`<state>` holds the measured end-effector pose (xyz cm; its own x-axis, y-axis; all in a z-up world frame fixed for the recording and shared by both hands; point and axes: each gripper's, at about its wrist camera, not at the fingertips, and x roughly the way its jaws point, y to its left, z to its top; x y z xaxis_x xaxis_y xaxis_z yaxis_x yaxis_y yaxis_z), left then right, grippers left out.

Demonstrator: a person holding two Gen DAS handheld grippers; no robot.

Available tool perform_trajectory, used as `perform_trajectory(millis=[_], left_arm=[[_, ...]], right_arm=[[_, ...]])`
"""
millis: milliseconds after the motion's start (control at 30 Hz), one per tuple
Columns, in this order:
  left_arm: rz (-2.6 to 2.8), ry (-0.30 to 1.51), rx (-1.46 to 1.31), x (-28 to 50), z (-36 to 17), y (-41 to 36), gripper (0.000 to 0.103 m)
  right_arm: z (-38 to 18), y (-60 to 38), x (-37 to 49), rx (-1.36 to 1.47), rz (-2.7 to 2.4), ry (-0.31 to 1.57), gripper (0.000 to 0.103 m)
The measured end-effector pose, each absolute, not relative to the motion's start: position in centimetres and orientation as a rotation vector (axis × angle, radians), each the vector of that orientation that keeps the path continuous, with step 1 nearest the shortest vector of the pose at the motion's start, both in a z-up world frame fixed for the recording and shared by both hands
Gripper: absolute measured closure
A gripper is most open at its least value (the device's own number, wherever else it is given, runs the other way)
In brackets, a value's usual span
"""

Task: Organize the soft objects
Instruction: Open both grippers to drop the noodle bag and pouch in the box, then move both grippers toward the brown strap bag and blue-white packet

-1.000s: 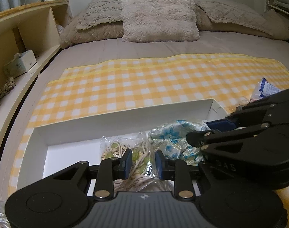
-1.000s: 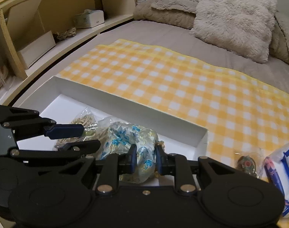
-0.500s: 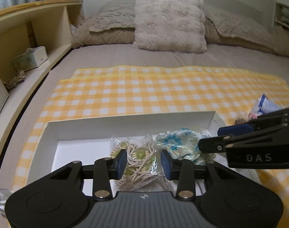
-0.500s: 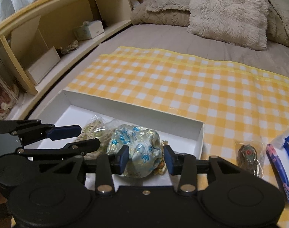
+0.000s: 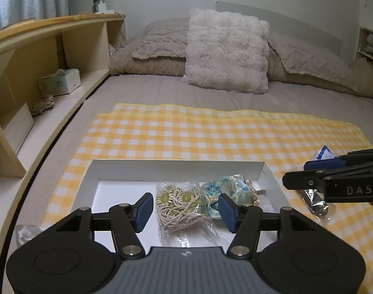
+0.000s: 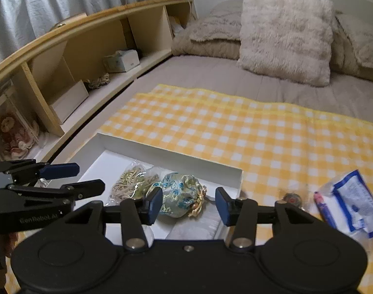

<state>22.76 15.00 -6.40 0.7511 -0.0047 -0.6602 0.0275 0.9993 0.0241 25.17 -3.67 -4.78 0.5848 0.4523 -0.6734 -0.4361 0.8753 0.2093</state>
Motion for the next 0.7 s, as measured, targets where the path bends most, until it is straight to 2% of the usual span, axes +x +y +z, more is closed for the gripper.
perform_trajectory(millis=[167, 233, 367, 433, 533, 700], left_arm=[[-0.009, 0.698, 0.046, 20.9, -4.9, 14.4, 0.033], [0.004, 0.691, 0.041, 20.3, -4.3, 14.3, 0.025], [0.026, 0.686, 0.031, 19.5, -3.5, 14.0, 0.016], [0.042, 0.682, 0.037, 19.1, -3.2, 13.8, 0.007], [0.062, 0.685, 0.039, 18.5, -2.8, 13.5, 0.0], [0.084, 0.692, 0.037, 17.8, -2.4, 13.4, 0.0]], right_arm=[[-3.3, -5.0, 23.4, 0.017, 0.51, 0.758, 0.044], [-2.8, -5.4, 22.8, 0.005, 0.508, 0.748, 0.043], [-1.9, -6.4, 21.6, -0.001, 0.499, 0.726, 0.035], [-1.5, -7.0, 21.1, 0.0, 0.493, 0.718, 0.031], [-0.9, -7.8, 20.5, 0.002, 0.482, 0.703, 0.025], [-0.5, -8.9, 19.6, -0.026, 0.467, 0.68, 0.014]])
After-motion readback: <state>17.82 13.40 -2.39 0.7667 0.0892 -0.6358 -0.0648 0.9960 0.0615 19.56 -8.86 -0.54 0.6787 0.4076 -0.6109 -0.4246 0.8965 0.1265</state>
